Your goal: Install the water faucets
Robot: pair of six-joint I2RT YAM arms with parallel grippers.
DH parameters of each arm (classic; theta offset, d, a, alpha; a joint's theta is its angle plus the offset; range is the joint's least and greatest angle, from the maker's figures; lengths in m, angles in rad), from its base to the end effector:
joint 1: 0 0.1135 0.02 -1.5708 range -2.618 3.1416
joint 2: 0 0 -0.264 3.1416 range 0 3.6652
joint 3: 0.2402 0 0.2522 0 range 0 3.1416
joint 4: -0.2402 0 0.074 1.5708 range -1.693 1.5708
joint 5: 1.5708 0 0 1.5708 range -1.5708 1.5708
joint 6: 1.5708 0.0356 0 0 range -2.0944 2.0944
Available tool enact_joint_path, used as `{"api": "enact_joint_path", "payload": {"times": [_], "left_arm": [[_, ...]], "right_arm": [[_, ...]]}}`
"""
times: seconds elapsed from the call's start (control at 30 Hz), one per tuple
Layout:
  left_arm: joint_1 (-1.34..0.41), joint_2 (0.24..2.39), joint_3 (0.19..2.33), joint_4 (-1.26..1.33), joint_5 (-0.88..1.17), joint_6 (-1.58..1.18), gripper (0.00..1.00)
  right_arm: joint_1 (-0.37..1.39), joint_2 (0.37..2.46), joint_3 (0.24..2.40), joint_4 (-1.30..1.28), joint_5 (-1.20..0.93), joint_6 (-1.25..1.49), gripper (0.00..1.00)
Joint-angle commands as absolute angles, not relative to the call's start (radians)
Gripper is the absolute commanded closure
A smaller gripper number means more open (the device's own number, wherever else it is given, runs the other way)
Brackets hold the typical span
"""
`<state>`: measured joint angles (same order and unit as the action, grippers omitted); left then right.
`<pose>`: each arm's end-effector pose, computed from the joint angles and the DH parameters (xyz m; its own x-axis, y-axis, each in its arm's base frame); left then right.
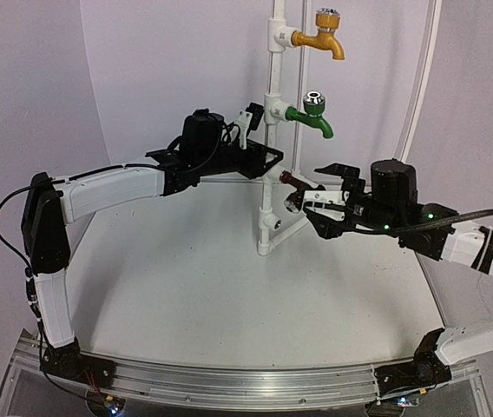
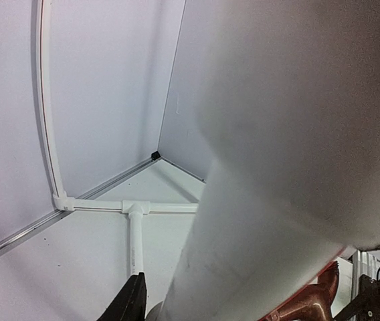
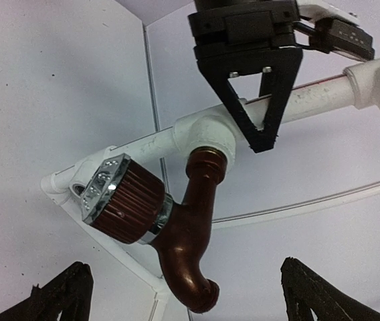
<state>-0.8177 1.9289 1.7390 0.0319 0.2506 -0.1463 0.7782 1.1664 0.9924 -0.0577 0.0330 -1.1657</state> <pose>0.3161 -0.3501 0.3564 -0.2339 0.0430 -0.9713 0.8493 0.4954 -0.1826 0.1963 0.1918 0.3477 0.5594 -0.7384 -0.3766 -0.4178 0.1413 -0.8975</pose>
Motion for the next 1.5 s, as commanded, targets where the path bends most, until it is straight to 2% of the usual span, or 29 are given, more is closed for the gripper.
{"api": "enact_joint_path", "payload": {"times": [0.0,0.1,0.37,0.53,0.63,0.73,1.07,1.27,1.33,1.37,1.43,1.47], "left_arm": [[-0.829,1.913,1.713,-0.244,0.271,-0.135,1.00],[-0.830,1.910,1.712,-0.244,0.270,-0.135,1.00],[-0.830,1.918,1.720,-0.244,0.275,-0.136,1.00],[-0.830,1.921,1.724,-0.244,0.276,-0.133,1.00],[-0.830,1.927,1.726,-0.244,0.282,-0.133,1.00],[-0.830,1.933,1.732,-0.244,0.288,-0.132,1.00],[-0.830,1.931,1.732,-0.244,0.285,-0.129,1.00],[-0.830,1.933,1.738,-0.244,0.285,-0.136,1.00],[-0.830,1.933,1.739,-0.244,0.288,-0.138,1.00],[-0.830,1.934,1.738,-0.244,0.289,-0.138,1.00],[-0.830,1.934,1.740,-0.244,0.292,-0.138,1.00],[-0.831,1.933,1.739,-0.244,0.293,-0.139,1.00]], "right_arm": [[0.789,1.205,0.997,0.061,0.016,-1.255,0.02],[0.798,1.245,0.980,0.170,0.038,-1.217,0.08],[0.813,1.324,0.956,0.313,0.121,-0.997,0.48],[0.812,1.306,0.934,0.323,0.103,-0.620,0.78],[0.811,1.292,0.903,0.356,0.094,-0.386,0.91],[0.808,1.295,0.886,0.377,0.080,-0.191,1.00],[0.768,1.289,0.840,0.465,0.011,0.215,1.00],[0.596,1.268,0.832,0.480,-0.217,0.821,1.00],[0.558,1.283,0.843,0.488,-0.293,0.939,1.00],[0.553,1.289,0.854,0.480,-0.320,0.944,0.93],[0.546,1.289,0.862,0.455,-0.340,0.982,0.68],[0.531,1.290,0.852,0.462,-0.366,1.030,0.65]]}}
